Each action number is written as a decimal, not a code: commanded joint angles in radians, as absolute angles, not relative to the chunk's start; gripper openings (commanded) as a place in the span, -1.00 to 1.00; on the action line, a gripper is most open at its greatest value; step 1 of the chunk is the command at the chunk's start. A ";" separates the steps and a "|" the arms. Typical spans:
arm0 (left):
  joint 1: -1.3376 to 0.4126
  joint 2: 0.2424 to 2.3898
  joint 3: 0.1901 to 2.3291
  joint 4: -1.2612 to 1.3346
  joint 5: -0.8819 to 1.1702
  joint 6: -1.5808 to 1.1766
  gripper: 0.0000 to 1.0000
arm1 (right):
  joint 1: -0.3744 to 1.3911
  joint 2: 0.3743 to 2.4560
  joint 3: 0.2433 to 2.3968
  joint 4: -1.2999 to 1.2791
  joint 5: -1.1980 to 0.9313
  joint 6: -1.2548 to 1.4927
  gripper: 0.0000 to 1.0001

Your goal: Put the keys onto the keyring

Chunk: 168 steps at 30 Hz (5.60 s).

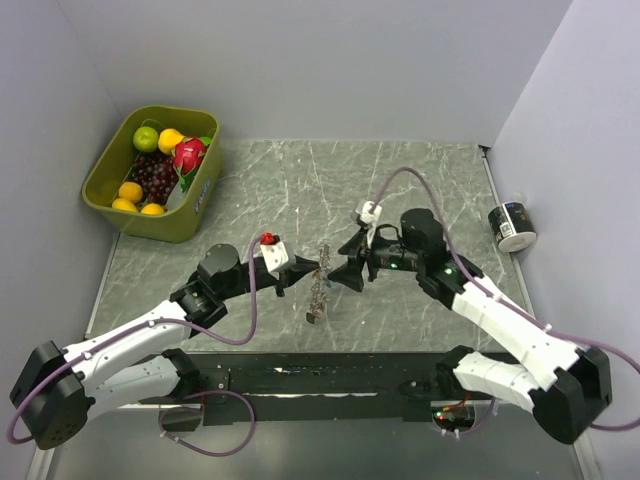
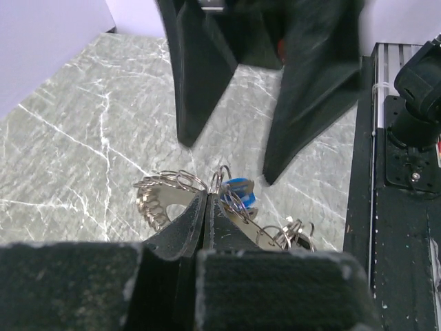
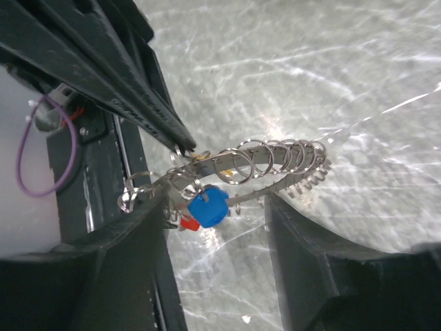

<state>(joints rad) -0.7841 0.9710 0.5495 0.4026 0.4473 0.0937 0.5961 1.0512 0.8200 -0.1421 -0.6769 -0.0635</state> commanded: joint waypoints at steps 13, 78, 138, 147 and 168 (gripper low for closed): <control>-0.735 0.925 0.472 0.782 0.672 0.000 -0.98 | 0.531 0.863 0.790 0.067 -1.046 -0.072 0.58; -0.730 0.976 0.814 0.156 0.723 0.078 0.13 | 0.543 1.040 0.851 -0.169 -0.868 -0.143 -1.00; -0.770 1.442 1.313 -0.615 0.741 0.459 -0.29 | 0.561 1.085 0.847 -0.179 -0.923 -0.184 -1.00; -0.770 1.476 1.333 -0.635 0.755 0.460 -0.49 | 0.566 1.071 0.847 -0.181 -0.919 -0.186 -1.00; -0.790 1.537 1.362 -0.657 0.816 0.456 -0.98 | 0.574 1.058 0.835 -0.167 -0.904 -0.178 -1.00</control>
<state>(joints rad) -0.7761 1.5043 1.3098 -0.6605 0.7719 0.4511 0.5571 1.0962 0.8127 -0.2451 -0.8734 -0.1776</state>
